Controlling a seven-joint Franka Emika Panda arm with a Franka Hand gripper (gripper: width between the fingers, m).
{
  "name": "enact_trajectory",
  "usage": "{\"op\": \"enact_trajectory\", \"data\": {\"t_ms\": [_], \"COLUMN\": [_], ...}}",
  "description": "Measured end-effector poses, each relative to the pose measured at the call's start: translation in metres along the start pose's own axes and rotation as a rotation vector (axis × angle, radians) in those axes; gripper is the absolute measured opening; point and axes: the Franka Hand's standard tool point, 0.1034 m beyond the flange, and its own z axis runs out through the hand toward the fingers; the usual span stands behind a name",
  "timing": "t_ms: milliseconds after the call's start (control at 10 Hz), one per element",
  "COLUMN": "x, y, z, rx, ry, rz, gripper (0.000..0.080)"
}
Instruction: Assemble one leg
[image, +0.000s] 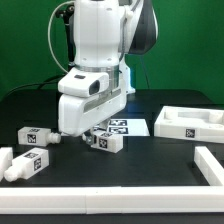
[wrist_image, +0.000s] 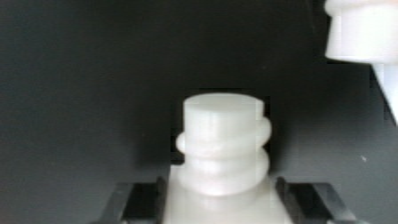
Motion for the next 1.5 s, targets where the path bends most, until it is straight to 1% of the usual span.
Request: {"op": "enact_trajectory", "data": {"t_ms": [100, 200, 300, 400, 500, 600, 700, 800, 900, 1000, 1200, 1500], "x": [0.004, 0.011, 0.022, 0.025, 0.021, 0.011, -0.004, -0.018, -0.032, -0.036, -0.027, -0.026], "y": [-0.015, -0.034, -0.055, -0.073, -0.079, -0.077, -0.078, -0.078, -0.078, -0.079, -0.085, -0.086], "z": [-0.007, -0.018, -0.031, -0.039, -0.038, -0.03, -0.018, -0.009, 0.0, 0.004, 0.006, 0.006], "rx": [-0.001, 0.002, -0.004, 0.0, 0.012, 0.023, 0.036, 0.04, 0.051, 0.059, 0.06, 0.06], "ry": [-0.001, -0.004, 0.0, -0.009, -0.023, -0.023, -0.027, -0.025, -0.03, -0.036, -0.037, -0.037], "rz": [0.061, 0.112, 0.16, 0.217, 0.262, 0.294, 0.32, 0.301, 0.311, 0.319, 0.325, 0.321], "gripper": [0.0285, 0.0285, 0.0285, 0.0285, 0.0285, 0.0285, 0.0285, 0.0285, 0.0285, 0.0285, 0.0285, 0.0285]}}
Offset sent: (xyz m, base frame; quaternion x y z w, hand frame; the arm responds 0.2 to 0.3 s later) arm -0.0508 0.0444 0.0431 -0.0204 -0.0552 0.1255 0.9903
